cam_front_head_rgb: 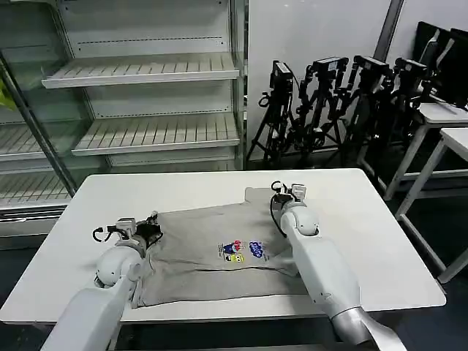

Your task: Fold and organize the clothes.

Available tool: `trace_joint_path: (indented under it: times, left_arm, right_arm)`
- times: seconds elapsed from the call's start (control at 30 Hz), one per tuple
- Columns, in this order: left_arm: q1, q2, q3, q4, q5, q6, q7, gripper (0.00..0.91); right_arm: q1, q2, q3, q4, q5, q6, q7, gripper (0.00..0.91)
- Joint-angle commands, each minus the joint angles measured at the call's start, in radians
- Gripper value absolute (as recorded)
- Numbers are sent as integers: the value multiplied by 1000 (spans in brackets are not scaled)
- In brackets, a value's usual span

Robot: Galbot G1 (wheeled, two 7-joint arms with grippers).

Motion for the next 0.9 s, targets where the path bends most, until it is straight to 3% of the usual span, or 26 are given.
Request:
trace_joint_path:
  times: [0.03,0.67,0.9]
  left_arm:
    - [73,24,-58,-181,-39,-2,5,20]
    - [349,85,-144,-510,0,-5,22,20]
    - [470,95,-145,-562,85,-10,30,20]
  right_arm:
    - [-71,-52,2,225,12,78,-3,0]
    - [-429,-225,84,760,20,46,-11,0]
    - [-665,-266,154,911,-70,64,-47,0]
